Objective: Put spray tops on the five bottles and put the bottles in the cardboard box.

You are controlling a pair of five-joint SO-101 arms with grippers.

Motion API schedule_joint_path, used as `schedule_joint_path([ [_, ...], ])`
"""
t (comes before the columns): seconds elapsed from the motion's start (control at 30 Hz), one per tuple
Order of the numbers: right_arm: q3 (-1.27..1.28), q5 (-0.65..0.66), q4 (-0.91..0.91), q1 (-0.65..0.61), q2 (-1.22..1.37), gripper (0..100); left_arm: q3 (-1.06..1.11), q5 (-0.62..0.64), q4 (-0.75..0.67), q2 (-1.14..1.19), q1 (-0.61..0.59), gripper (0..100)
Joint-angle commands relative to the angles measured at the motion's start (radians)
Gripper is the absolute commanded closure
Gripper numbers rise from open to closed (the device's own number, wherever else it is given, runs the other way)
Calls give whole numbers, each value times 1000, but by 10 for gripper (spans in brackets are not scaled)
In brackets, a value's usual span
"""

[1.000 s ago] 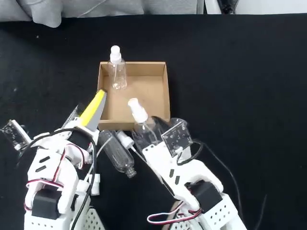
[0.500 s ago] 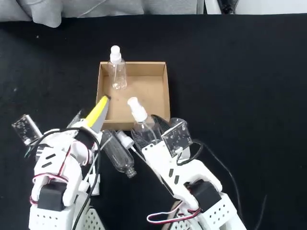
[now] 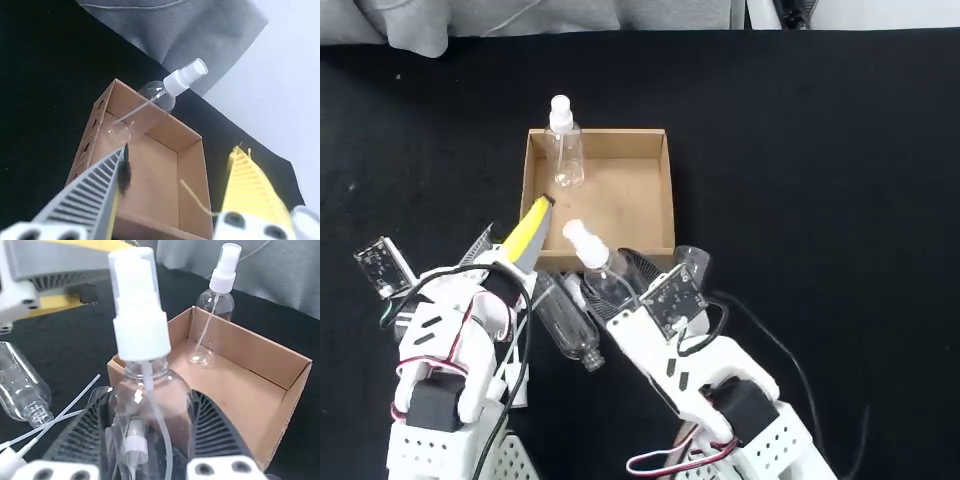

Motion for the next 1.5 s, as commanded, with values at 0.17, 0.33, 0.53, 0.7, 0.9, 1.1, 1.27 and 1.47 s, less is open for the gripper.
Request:
schedule_joint_path([
  [0.17,19,8,2,-29,-140,949,-47,-11,66,-11,120,701],
  [0.33,21,8,5,-51,-140,949,-54,-66,112,-11,182,701],
  [0.53,21,8,5,-46,-140,949,-77,-97,178,-11,249,701],
  [0.7,22,8,5,-44,-140,949,-114,-95,222,-11,249,701],
  [0.9,22,8,6,-43,-140,949,-120,-94,222,-11,239,701],
  [1.1,22,8,8,-43,-140,951,-131,-94,226,-11,202,701],
  [1.27,22,3,8,-43,-140,952,-174,-48,226,-11,102,701],
  [1.47,-12,-2,92,-43,-140,949,-199,-32,219,-11,-13,701],
])
